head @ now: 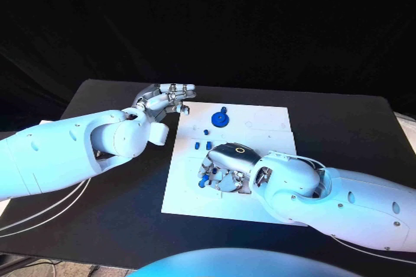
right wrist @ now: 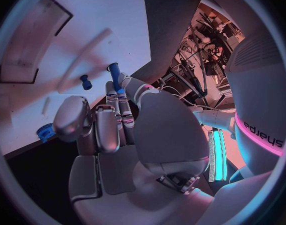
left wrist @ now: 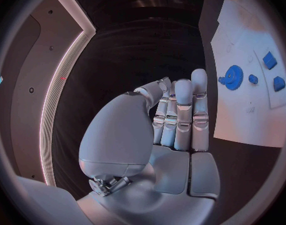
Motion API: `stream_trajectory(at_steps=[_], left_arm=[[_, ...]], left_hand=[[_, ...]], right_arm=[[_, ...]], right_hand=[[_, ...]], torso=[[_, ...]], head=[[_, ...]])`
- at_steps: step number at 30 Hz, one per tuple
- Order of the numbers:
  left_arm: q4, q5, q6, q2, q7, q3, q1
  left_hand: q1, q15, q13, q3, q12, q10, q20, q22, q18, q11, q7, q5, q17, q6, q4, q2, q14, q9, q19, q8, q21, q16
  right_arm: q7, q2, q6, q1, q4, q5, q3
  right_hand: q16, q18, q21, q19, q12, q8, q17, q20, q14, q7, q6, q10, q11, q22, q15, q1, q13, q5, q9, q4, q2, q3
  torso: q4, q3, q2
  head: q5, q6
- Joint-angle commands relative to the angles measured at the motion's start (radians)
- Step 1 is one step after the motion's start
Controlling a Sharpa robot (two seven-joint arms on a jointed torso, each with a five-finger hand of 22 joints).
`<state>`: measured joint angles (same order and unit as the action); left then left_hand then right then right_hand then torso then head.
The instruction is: Assemble the parts on the task board
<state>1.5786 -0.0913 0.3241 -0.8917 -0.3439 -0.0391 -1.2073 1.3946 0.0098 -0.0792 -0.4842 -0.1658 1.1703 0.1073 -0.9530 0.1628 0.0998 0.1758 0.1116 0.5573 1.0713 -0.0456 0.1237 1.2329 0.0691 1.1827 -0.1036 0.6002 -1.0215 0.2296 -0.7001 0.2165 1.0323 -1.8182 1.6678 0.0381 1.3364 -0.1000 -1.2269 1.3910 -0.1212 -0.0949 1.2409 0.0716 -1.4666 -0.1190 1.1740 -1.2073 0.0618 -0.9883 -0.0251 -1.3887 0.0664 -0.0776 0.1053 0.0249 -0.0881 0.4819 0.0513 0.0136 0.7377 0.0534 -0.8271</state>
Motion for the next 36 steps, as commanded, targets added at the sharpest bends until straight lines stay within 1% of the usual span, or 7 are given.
stream_trajectory(at_steps=[1,11,17,21,24,29,36], left_arm=[[0.001,-0.003,-0.021,0.002,-0.004,0.001,0.000],[0.001,-0.003,-0.021,0.002,-0.003,0.001,0.000],[0.001,-0.003,-0.022,0.003,-0.003,0.001,0.000],[0.002,-0.003,-0.022,0.003,-0.002,0.001,0.000],[0.002,-0.003,-0.021,0.002,-0.002,0.001,0.000],[0.002,-0.003,-0.021,0.002,-0.001,0.001,0.000],[0.000,-0.003,-0.022,0.002,0.000,0.001,0.000]], left_hand=[[0.005,0.001,0.000,0.005,-0.002,-0.005,0.002,0.001,0.020,-0.002,-0.001,0.001,-0.001,-0.006,0.000,-0.002,-0.005,-0.001,-0.002,-0.005,-0.003,0.006],[0.005,0.001,0.000,0.005,-0.002,-0.005,0.002,0.001,0.020,-0.002,-0.001,0.001,-0.001,-0.006,0.000,-0.002,-0.005,-0.001,-0.002,-0.005,-0.003,0.006],[0.005,0.001,0.000,0.005,-0.002,-0.005,0.002,0.001,0.020,-0.002,-0.001,0.001,-0.001,-0.006,0.000,-0.002,-0.005,-0.001,-0.002,-0.005,-0.003,0.006],[0.005,0.001,0.000,0.005,-0.002,-0.005,0.002,0.001,0.020,-0.002,-0.001,0.001,-0.001,-0.006,0.000,-0.002,-0.005,-0.001,-0.002,-0.005,-0.003,0.006],[0.005,0.001,0.000,0.005,-0.002,-0.005,0.002,0.001,0.020,-0.002,-0.001,0.001,-0.001,-0.006,0.000,-0.002,-0.005,-0.001,-0.002,-0.005,-0.003,0.006],[0.005,0.001,0.000,0.007,-0.004,-0.007,0.002,0.002,0.020,-0.001,0.000,0.001,-0.006,-0.007,-0.001,-0.004,-0.007,-0.001,-0.002,-0.006,-0.005,0.007],[0.004,0.002,0.000,0.008,-0.004,-0.008,0.003,0.002,0.020,-0.001,0.000,0.000,-0.007,-0.008,-0.001,-0.004,-0.008,-0.001,-0.002,-0.006,-0.005,0.008]], right_arm=[[-0.009,0.003,-0.036,-0.002,0.005,0.009,0.001],[0.007,0.013,-0.068,-0.003,0.011,0.035,0.001],[0.024,0.025,-0.100,-0.003,0.013,0.054,0.003],[0.026,0.026,-0.101,-0.003,0.016,0.049,0.005],[0.023,0.025,-0.095,-0.003,0.018,0.043,0.005],[0.017,0.022,-0.067,-0.003,0.018,0.037,0.006],[-0.008,-0.009,0.043,-0.004,-0.009,0.022,0.006]], right_hand=[[0.003,-0.008,0.001,-0.001,-0.002,-0.007,-0.001,-0.002,-0.047,-0.005,0.002,-0.013,-0.003,0.001,-0.002,-0.005,0.001,-0.007,0.001,0.002,0.004,0.005],[0.002,-0.008,0.002,-0.001,-0.001,-0.006,-0.002,-0.002,-0.046,-0.006,0.001,-0.012,-0.003,0.002,-0.001,-0.004,0.001,-0.008,0.001,0.002,0.004,0.006],[-0.001,-0.009,0.006,-0.005,0.018,0.006,-0.006,0.004,-0.045,-0.012,-0.015,0.004,0.005,0.008,0.005,0.015,-0.001,-0.007,-0.001,0.000,-0.008,0.002],[-0.002,-0.010,0.016,-0.013,0.043,0.035,-0.009,0.015,-0.044,-0.035,-0.078,0.042,0.023,0.022,0.021,0.052,-0.003,-0.028,-0.016,-0.014,-0.040,-0.015],[-0.016,-0.017,0.040,-0.026,0.057,0.035,-0.028,0.026,-0.038,-0.045,-0.142,0.096,0.038,0.058,0.032,0.080,-0.004,-0.047,-0.032,-0.025,-0.071,-0.046],[-0.027,-0.024,0.063,-0.036,0.052,0.033,-0.043,0.038,-0.034,-0.053,-0.202,0.187,0.051,0.090,0.043,0.079,-0.002,-0.055,-0.039,-0.031,-0.075,-0.111],[-0.032,-0.025,0.071,-0.035,0.039,0.032,-0.053,0.043,-0.032,-0.059,-0.224,0.231,0.056,0.101,0.047,0.062,0.000,-0.060,-0.038,-0.035,-0.065,-0.173]], torso=[[-0.0002,0.0000,0.000],[-0.0006,0.0003,0.000],[-0.0001,0.0007,-0.001],[-0.0001,0.0007,-0.001],[-0.0007,0.0007,-0.001],[-0.0007,0.0002,-0.001],[-0.0006,-0.0014,-0.001]], head=[[0.001,-0.002],[0.001,-0.004],[-0.002,-0.003],[-0.003,-0.003],[-0.004,-0.002],[-0.004,-0.001],[-0.011,0.004]])
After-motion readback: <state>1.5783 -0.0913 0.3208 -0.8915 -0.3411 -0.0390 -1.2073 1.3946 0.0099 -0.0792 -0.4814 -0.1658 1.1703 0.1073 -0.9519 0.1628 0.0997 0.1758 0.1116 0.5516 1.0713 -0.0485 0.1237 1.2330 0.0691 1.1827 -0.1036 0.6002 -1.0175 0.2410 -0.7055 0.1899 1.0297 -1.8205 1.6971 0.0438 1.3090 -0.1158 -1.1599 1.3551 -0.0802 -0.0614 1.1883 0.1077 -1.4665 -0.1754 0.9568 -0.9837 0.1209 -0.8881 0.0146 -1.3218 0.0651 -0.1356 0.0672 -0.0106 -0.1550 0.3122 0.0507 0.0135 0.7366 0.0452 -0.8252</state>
